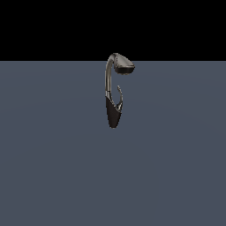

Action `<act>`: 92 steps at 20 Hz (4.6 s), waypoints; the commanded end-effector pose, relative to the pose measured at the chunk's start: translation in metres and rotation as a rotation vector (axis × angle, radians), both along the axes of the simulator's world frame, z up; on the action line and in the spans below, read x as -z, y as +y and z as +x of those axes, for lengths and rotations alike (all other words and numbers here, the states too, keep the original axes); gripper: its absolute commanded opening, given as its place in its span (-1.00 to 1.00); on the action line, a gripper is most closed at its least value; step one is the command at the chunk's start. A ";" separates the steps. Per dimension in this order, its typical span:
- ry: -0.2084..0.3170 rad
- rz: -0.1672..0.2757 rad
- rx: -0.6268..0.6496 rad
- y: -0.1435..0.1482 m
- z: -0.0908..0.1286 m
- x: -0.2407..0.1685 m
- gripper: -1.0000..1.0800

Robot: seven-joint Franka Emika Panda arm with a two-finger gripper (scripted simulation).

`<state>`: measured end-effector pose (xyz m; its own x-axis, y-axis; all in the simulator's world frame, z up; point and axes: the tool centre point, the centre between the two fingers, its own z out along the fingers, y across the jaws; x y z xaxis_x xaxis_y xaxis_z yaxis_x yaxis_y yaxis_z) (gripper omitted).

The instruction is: Turn on the faucet by rotating a designated handle.

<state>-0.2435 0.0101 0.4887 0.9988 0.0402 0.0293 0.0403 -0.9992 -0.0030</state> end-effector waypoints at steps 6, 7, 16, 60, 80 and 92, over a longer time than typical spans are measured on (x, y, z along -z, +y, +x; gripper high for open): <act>0.006 0.003 0.029 -0.011 0.004 0.004 -1.00; 0.007 0.003 0.039 -0.015 0.005 0.005 -1.00; 0.013 0.009 0.059 -0.020 0.009 0.007 -1.00; 0.427 0.400 0.846 -0.012 0.251 0.152 -1.00; 0.670 0.518 1.242 -0.029 0.327 0.291 -1.00; 0.701 0.530 1.290 -0.031 0.333 0.310 -1.00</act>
